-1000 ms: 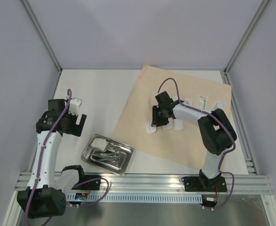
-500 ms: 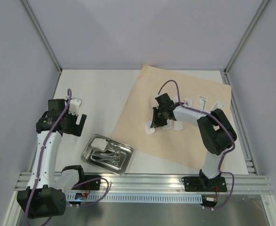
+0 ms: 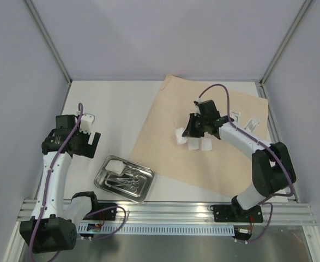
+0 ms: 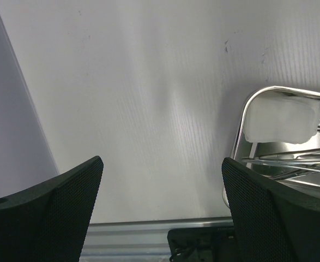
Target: Prepare the surgical pack
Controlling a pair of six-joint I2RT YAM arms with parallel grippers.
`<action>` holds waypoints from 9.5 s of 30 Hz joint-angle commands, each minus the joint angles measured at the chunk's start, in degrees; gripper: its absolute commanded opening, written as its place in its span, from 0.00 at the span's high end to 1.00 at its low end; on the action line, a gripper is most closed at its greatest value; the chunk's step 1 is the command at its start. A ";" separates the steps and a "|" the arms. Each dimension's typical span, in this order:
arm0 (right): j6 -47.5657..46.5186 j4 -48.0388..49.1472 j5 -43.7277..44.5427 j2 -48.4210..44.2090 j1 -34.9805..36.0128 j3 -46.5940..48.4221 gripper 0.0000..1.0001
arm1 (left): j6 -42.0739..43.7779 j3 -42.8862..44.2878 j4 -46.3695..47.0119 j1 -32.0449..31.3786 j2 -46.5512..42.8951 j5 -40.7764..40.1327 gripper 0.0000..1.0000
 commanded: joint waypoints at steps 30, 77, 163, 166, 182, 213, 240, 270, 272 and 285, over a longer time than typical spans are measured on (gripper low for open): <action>-4.11 2.77 2.56 2.86 -9.94 -6.67 0.80 | 1.21 0.89 0.40 -0.15 -1.06 0.11 0.01; -8.16 -4.00 -0.15 -7.08 5.23 4.74 0.99 | 0.42 1.07 0.66 -0.15 -1.41 -1.12 0.01; -6.57 -2.25 1.52 -8.41 -22.50 -13.26 0.60 | 0.42 0.98 0.92 -0.15 -2.64 -2.44 0.00; -7.81 -1.10 0.63 -6.39 -23.91 -13.53 0.60 | 0.42 0.98 0.75 -0.15 -2.55 -2.44 0.00; -6.75 6.54 -6.66 2.49 -24.00 -12.65 0.62 | 0.50 0.81 1.01 -0.15 -2.38 -2.09 0.00; -21.78 -7.07 -10.88 14.86 24.68 29.13 1.00 | -0.81 0.81 1.28 -0.15 -3.08 -6.31 0.00; -22.75 -15.86 -10.09 41.16 34.45 55.37 1.00 | -0.90 -0.25 2.42 -0.15 -3.34 -6.57 0.00; -18.97 -10.33 -10.44 40.38 35.15 55.73 0.99 | -0.64 -0.51 2.51 -0.15 -3.34 -6.05 0.00; -18.97 -10.33 -10.44 40.46 35.15 55.90 1.00 | -0.64 -0.51 2.51 -0.07 -3.34 -6.05 0.00; -19.14 -10.77 -9.21 44.33 35.06 58.01 0.85 | -0.55 -0.69 2.51 -0.15 -3.52 -5.96 0.00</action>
